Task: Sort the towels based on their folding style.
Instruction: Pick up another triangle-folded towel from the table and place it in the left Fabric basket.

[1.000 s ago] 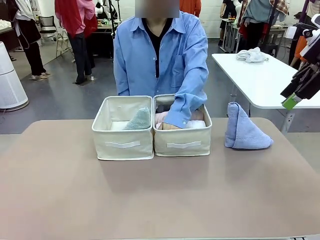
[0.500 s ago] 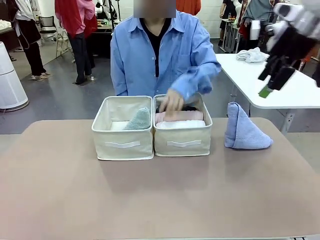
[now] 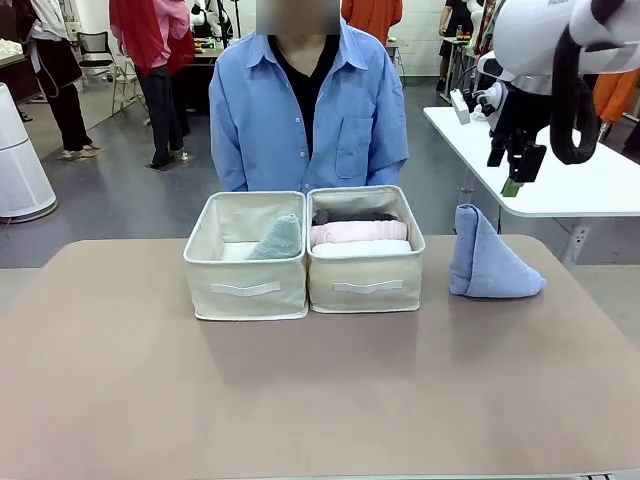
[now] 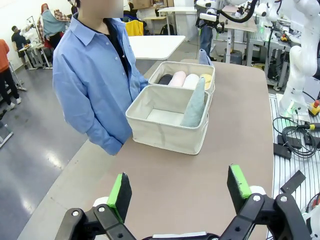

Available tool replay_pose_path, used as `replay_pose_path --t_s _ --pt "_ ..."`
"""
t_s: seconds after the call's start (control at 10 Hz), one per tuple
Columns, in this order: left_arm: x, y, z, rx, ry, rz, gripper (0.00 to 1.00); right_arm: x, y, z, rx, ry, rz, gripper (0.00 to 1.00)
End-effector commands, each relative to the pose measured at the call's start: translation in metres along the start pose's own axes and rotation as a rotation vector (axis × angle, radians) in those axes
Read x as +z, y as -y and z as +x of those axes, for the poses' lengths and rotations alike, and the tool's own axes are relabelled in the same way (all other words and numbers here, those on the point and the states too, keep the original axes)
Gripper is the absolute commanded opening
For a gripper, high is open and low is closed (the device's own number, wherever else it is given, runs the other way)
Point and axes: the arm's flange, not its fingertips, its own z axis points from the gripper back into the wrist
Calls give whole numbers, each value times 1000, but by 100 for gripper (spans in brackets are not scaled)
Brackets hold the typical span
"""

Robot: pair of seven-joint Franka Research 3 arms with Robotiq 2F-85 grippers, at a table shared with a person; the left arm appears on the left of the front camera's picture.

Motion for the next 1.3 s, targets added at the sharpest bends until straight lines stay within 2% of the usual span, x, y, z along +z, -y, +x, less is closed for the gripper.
replay_pose_path --t_s 0.0,0.2,0.4,0.5,0.9,1.2 --pt "0 1 0 -15 23 13 100 0 24 1 67 45 118 100" --pt "0 1 0 -15 23 13 100 -22 33 4 64 50 171 100" --pt "0 1 0 -15 23 13 100 -24 27 5 49 89 144 100" --pt "0 1 0 -15 23 13 100 -30 25 6 54 44 160 100" --pt "0 1 0 -15 23 13 100 -30 25 6 54 44 160 100" --pt "0 1 0 -15 23 13 100 -50 46 -1 49 106 209 100"
